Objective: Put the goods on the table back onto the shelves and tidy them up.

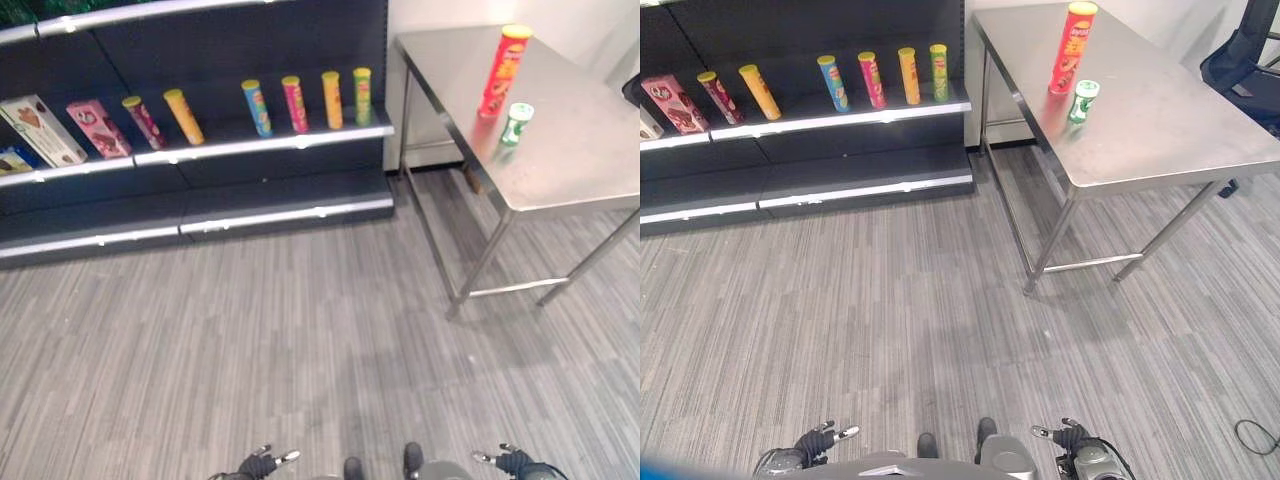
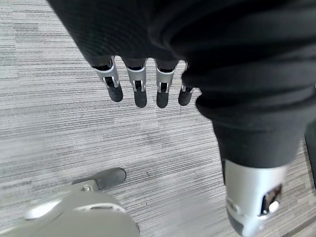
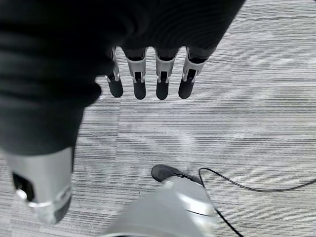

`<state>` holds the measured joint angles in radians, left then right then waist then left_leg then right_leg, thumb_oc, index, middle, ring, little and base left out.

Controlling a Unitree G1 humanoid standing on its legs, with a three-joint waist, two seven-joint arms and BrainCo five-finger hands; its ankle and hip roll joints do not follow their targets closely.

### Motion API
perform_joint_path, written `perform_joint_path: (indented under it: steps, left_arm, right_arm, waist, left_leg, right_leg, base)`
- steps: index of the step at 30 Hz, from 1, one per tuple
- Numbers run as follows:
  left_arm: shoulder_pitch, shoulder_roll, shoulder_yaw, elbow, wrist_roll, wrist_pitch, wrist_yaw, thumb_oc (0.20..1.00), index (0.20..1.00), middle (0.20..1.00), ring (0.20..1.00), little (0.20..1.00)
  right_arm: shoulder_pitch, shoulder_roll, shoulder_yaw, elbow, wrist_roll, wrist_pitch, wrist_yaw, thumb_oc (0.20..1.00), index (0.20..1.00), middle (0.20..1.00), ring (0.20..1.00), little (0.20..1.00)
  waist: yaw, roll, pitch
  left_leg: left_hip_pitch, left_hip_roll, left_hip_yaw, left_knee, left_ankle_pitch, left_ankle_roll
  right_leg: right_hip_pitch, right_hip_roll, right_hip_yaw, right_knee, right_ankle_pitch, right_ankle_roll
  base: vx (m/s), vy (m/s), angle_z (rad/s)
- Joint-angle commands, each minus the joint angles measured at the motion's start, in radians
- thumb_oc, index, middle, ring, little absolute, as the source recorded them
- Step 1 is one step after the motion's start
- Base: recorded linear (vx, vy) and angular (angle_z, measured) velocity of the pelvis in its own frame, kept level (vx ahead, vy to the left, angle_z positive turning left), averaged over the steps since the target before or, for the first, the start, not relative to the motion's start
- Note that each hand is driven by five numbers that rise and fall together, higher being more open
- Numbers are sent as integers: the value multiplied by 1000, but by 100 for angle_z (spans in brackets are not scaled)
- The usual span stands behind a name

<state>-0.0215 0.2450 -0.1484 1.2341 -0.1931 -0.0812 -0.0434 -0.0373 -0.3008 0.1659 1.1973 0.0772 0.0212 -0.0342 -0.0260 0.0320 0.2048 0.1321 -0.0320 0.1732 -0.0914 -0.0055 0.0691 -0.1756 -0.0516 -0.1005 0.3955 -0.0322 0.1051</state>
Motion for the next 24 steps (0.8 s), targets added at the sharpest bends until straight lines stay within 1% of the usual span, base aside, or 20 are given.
perform_joint_path:
  steps: [1,2,4,5,7,9,10,11,12,13,14,15,16,17,18,20,21,22,23,24]
  left_arm:
    - [-11,21,16,21,-13,-10,18,1000,1000,1000,1000,1000]
    - [-13,20,14,17,-14,-12,18,1000,1000,1000,1000,1000]
    - [-26,17,5,3,-25,-15,21,1000,1000,1000,1000,1000]
    - [-34,16,2,0,-29,-17,23,1000,1000,1000,1000,1000]
    - [-44,16,2,2,-29,-15,24,1000,1000,1000,1000,1000]
    - [-53,19,7,9,-24,-13,20,1000,1000,1000,1000,1000]
    - [-55,18,6,9,-18,-11,16,1000,1000,1000,1000,1000]
    - [-50,14,6,11,-12,-12,13,1000,1000,1000,1000,1000]
    - [-47,11,4,8,-9,-13,11,1000,1000,1000,1000,1000]
    - [-42,5,-1,7,2,-14,11,1000,1000,1000,1000,1000]
    - [-42,0,-5,11,4,-13,8,1000,1000,1000,1000,1000]
    - [-43,-3,-6,12,-3,-10,9,1000,1000,1000,1000,1000]
    - [-48,-5,-7,11,-12,-7,10,1000,1000,1000,1000,1000]
    - [-53,-8,-11,14,-18,-6,11,1000,1000,1000,1000,1000]
    - [-54,-9,-22,6,-25,-6,8,1000,1000,1000,1000,1000]
    - [-60,-6,-22,-12,-58,0,12,1000,1000,1000,1000,1000]
    - [-60,-6,-21,-12,-58,0,12,1000,1000,1000,1000,1000]
    - [-64,-1,-16,-18,-65,6,16,1000,1000,1000,1000,1000]
    - [-69,1,-21,-17,-62,9,21,1000,1000,1000,1000,1000]
    - [-71,1,-22,-14,-62,9,22,1000,1000,1000,1000,1000]
  right_arm:
    - [-14,-6,21,28,8,-18,-3,1000,1000,1000,1000,1000]
    - [-13,-6,18,27,16,-20,-5,1000,1000,1000,1000,1000]
    - [-19,-8,12,30,36,-20,-9,1000,1000,1000,1000,1000]
    - [-25,-10,9,30,43,-21,-13,1000,1000,1000,1000,1000]
    - [-27,-10,10,24,46,-18,-15,1000,1000,1000,1000,1000]
    - [-24,-4,10,17,38,-11,-13,1000,1000,1000,1000,1000]
    - [-22,-4,10,14,36,-10,-12,1000,1000,1000,1000,1000]
    - [-16,-8,7,15,27,-10,-11,1000,1000,1000,1000,1000]
    - [-7,-12,3,14,26,-12,-11,1000,1000,1000,1000,1000]
    - [4,-24,0,11,23,-16,-10,1000,1000,1000,1000,1000]
    - [5,-31,2,12,22,-16,-8,1000,1000,1000,1000,1000]
    - [4,-36,4,12,23,-15,-7,1000,1000,1000,1000,1000]
    - [3,-44,5,10,23,-16,-8,1000,1000,1000,1000,1000]
    - [4,-47,5,9,29,-17,-9,1000,1000,1000,1000,1000]
    - [9,-54,7,1,39,-24,-10,1000,1000,1000,1000,1000]
    - [3,-58,18,3,50,-27,-15,1000,1000,1000,1000,1000]
    - [3,-58,18,3,50,-27,-15,1000,1000,1000,1000,1000]
    - [-6,-59,24,14,49,-20,-20,1000,1000,1000,1000,1000]
    - [-15,-60,26,19,55,-19,-22,1000,1000,1000,1000,1000]
    - [-18,-60,27,19,60,-16,-23,1000,1000,1000,1000,1000]
  waist:
    - [-3,-43,-17]
    - [-10,-41,-16]
    - [-25,-40,-10]
    - [-33,-46,-8]
    - [-51,-50,4]
    - [-67,-61,4]
    - [-71,-58,3]
    - [-72,-59,-9]
    - [-75,-59,-18]
    - [-82,-58,-45]
    - [-87,-49,-54]
    - [-90,-42,-62]
    - [-92,-30,-64]
    - [-96,-22,-69]
    - [-105,-21,-84]
    - [-97,-40,-63]
    - [-97,-40,-63]
    - [-83,-65,-44]
    - [-73,-73,-32]
    - [-65,-82,-24]
  left_leg:
    - [14,-18,-111,4,-83,-39]
    - [19,-19,-115,4,-89,-40]
    - [33,-27,-130,4,-106,-41]
    - [48,-37,-140,4,-121,-42]
    - [79,-46,-165,4,-145,-43]
    - [127,-55,-179,4,-179,-53]
    - [141,-51,-184,4,-189,-56]
    - [173,-49,-194,4,-213,-61]
    - [185,-47,-206,4,-224,-63]
    - [210,-33,-230,4,-247,-64]
    - [220,-16,-234,4,-253,-71]
    - [225,4,-240,4,-242,-80]
    - [237,30,-245,4,-200,-97]
    - [240,56,-241,30,-176,-123]
    - [180,88,-238,205,-71,-179]
    - [33,85,-225,482,71,-232]
    - [32,85,-225,482,71,-232]
    - [-43,100,-184,663,133,-213]
    - [-90,105,-171,720,129,-197]
    - [-131,110,-152,735,103,-171]
  right_leg:
    - [-36,-131,65,19,184,70]
    - [-52,-113,75,-1,175,65]
    - [-79,-74,93,-95,158,57]
    - [-85,-66,96,-181,169,60]
    - [-99,-57,85,-333,220,70]
    - [-134,-57,35,-461,258,96]
    - [-139,-54,2,-483,254,103]
    - [-150,-57,-73,-483,256,105]
    - [-137,-59,-88,-483,257,101]
    - [-107,-45,-77,-483,281,81]
    - [-90,-33,-78,-483,283,72]
    - [-79,-21,-77,-483,287,61]
    - [-70,-8,-76,-472,280,49]
    - [-62,2,-82,-453,267,38]
    - [-17,22,-99,-432,209,2]
    - [62,35,-95,-457,169,-36]
    - [61,35,-96,-457,169,-36]
    - [126,49,-73,-483,133,-68]
    - [144,52,-59,-483,115,-74]
    - [161,49,-41,-483,103,-78]
  base:
    - [115,56,0]
    - [150,35,-5]
    - [204,-6,-9]
    - [254,-39,1]
    - [307,-40,15]
    - [372,-40,21]
    - [498,-83,24]
    - [462,-97,22]
    - [687,-173,27]
    - [564,-167,56]
    - [594,-191,86]
    - [425,-151,126]
    - [402,-163,79]
    - [577,-284,76]
    - [525,-310,37]
    - [300,-239,47]
    - [258,-240,22]
    - [263,-211,4]
    - [338,-244,0]
    - [326,-124,-34]
